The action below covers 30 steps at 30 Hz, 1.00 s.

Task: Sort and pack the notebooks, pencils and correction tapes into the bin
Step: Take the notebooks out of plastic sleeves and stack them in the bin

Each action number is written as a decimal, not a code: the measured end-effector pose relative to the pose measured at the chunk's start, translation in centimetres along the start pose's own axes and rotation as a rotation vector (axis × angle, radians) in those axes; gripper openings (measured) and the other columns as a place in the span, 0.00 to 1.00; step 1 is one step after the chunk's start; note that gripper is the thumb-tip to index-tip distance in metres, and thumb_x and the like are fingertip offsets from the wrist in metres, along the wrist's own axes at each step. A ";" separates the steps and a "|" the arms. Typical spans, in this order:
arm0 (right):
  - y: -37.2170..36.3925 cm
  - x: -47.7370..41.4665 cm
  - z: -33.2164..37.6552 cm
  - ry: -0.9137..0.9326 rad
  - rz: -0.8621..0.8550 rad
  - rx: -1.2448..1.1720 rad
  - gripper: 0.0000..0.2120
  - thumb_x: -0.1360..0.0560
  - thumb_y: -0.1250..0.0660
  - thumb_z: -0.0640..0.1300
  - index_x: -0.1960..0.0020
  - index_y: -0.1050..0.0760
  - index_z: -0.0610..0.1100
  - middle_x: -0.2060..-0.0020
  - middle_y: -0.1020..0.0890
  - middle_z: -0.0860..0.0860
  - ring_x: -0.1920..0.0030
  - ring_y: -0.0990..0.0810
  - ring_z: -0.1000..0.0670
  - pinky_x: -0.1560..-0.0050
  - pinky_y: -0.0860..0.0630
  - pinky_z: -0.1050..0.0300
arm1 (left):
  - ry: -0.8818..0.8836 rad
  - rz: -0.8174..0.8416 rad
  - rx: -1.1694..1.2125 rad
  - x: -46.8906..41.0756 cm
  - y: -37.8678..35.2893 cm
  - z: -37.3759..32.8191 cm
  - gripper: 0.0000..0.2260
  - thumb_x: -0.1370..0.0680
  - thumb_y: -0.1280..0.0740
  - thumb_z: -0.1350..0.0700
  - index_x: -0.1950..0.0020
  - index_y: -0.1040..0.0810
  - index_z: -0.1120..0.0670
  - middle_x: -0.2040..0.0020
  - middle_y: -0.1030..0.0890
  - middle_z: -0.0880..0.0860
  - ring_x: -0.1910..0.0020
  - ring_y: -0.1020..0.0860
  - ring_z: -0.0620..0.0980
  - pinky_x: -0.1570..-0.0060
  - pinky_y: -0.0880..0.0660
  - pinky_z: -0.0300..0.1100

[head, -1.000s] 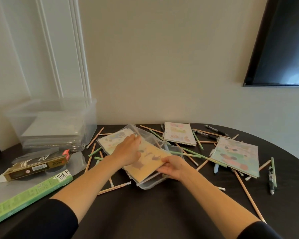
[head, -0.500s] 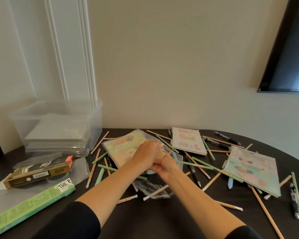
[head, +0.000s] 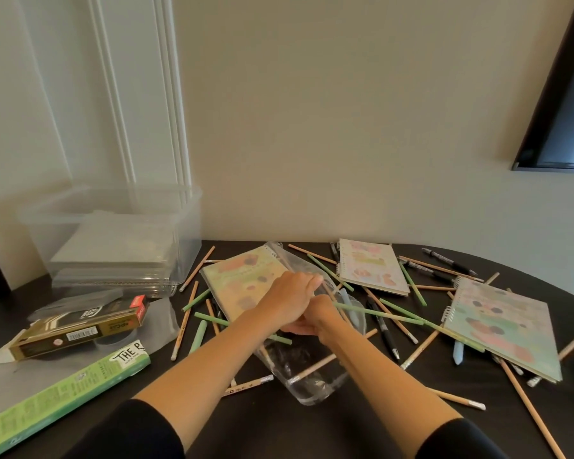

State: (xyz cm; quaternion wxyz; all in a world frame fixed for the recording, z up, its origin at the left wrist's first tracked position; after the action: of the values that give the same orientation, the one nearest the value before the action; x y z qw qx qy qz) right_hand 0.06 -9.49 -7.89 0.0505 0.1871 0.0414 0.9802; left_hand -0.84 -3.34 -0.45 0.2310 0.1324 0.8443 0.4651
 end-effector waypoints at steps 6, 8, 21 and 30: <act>0.3 1.2 0.3 -0.019 0.078 -0.007 0.05 0.23 0.38 0.35 0.53 0.25 0.34 0.61 0.17 0.41 0.64 0.17 0.48 0.63 0.18 0.59 | 0.082 0.052 0.060 0.0 -0.3 0.6 0.19 0.18 0.49 0.51 0.44 0.23 0.59 0.45 0.21 0.60 0.45 0.25 0.56 0.50 0.34 0.44; 0.4 2.0 0.3 -0.001 0.160 -0.068 0.08 0.24 0.38 0.31 0.46 0.25 0.33 0.56 0.17 0.41 0.58 0.17 0.48 0.57 0.19 0.59 | 0.140 0.084 0.098 0.1 -0.4 0.9 0.19 0.18 0.49 0.52 0.44 0.23 0.61 0.45 0.22 0.61 0.46 0.25 0.56 0.51 0.34 0.45; 12.1 6.6 3.2 0.043 0.091 -0.150 0.10 0.24 0.37 0.34 0.43 0.28 0.36 0.58 0.17 0.40 0.60 0.17 0.47 0.61 0.18 0.58 | 0.240 -0.025 0.067 -3.6 0.3 -1.5 0.10 0.21 0.45 0.59 0.59 0.28 0.60 0.59 0.27 0.58 0.55 0.27 0.56 0.59 0.35 0.44; 21.1 -0.2 3.4 0.130 -0.403 0.349 0.11 0.24 0.39 0.35 0.43 0.25 0.36 0.50 0.23 0.43 0.46 0.25 0.44 0.46 0.28 0.53 | 0.320 0.070 0.049 -10.0 -3.6 -2.7 0.12 0.23 0.43 0.61 0.66 0.33 0.62 0.67 0.32 0.62 0.69 0.31 0.54 0.72 0.43 0.43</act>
State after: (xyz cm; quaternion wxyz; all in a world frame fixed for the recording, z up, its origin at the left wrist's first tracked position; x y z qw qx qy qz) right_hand -0.30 -30.26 -2.69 0.2088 0.1176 0.2494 0.9383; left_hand 6.31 -11.60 0.37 0.0741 0.0916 0.8764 0.4670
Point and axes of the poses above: each hand's wrist, its own x-axis away from the middle knuckle, its own y-axis out of the back of the hand, z = x × y, the point moved 6 cm from there along -x, towards the middle knuckle
